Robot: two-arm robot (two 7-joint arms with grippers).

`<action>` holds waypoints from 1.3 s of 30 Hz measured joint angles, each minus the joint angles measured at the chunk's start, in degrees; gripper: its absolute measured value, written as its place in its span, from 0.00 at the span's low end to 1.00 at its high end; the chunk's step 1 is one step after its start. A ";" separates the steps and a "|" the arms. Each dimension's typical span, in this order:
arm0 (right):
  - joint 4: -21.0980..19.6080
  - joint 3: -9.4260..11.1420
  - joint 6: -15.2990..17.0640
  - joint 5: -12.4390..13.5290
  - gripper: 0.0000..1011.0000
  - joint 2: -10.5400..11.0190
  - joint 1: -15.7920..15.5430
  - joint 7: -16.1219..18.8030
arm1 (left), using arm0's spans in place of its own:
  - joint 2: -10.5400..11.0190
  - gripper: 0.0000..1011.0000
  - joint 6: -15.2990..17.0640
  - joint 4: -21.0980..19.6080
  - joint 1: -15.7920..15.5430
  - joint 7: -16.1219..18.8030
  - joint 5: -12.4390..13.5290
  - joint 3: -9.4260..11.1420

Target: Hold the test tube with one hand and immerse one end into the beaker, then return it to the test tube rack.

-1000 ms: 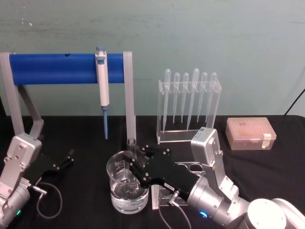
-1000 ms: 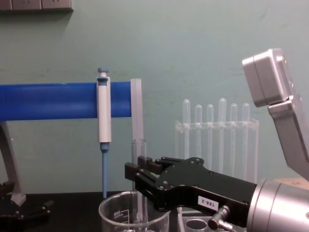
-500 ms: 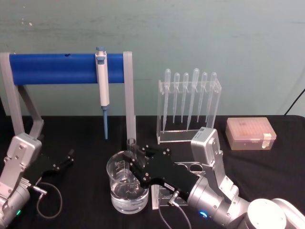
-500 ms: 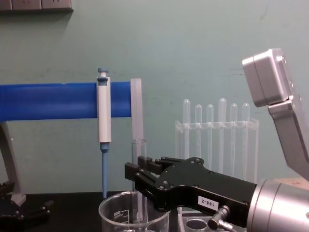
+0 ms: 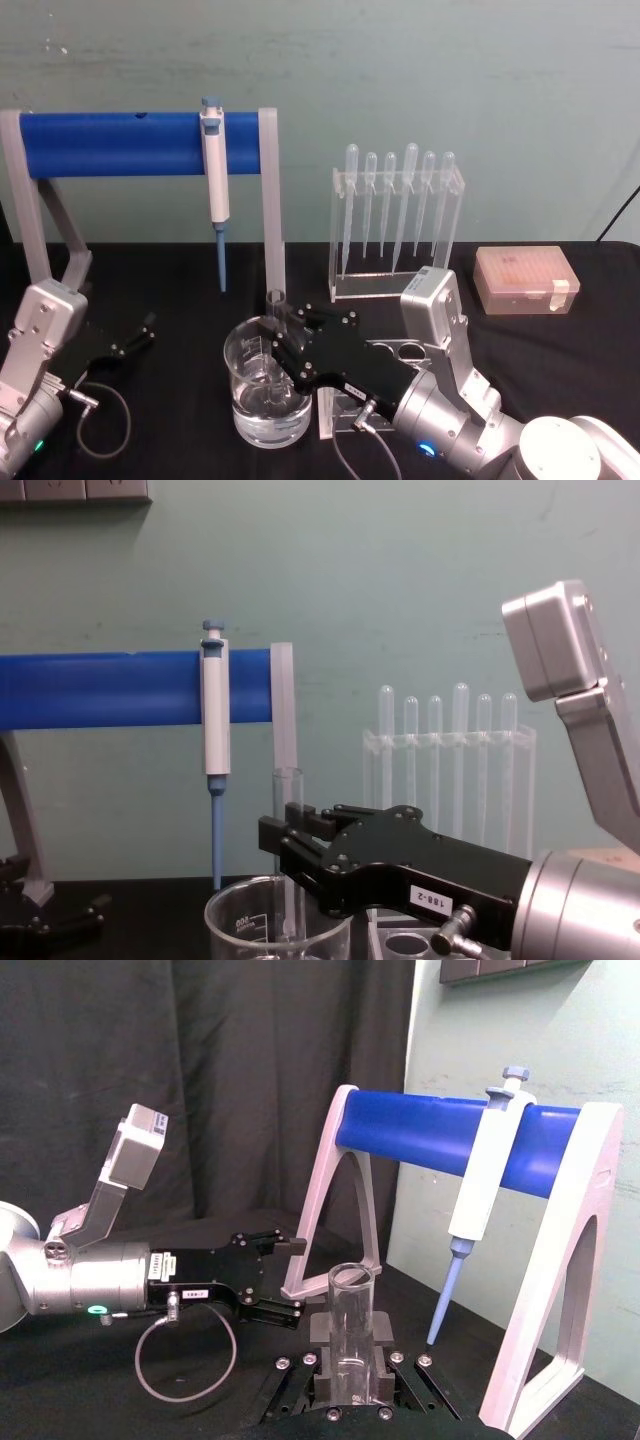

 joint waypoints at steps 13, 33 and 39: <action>-0.27 0.04 0.01 0.00 0.22 0.07 -0.01 0.00 | 0.00 0.99 0.00 0.00 0.00 0.00 0.00 0.00; -11.50 4.18 6.88 5.75 0.22 3.16 1.93 -0.02 | 0.00 0.99 0.00 0.00 0.00 0.00 0.00 0.00; -15.60 6.87 8.53 8.33 0.22 6.01 1.29 -1.34 | 0.00 0.99 0.00 0.00 0.00 0.00 0.00 0.00</action>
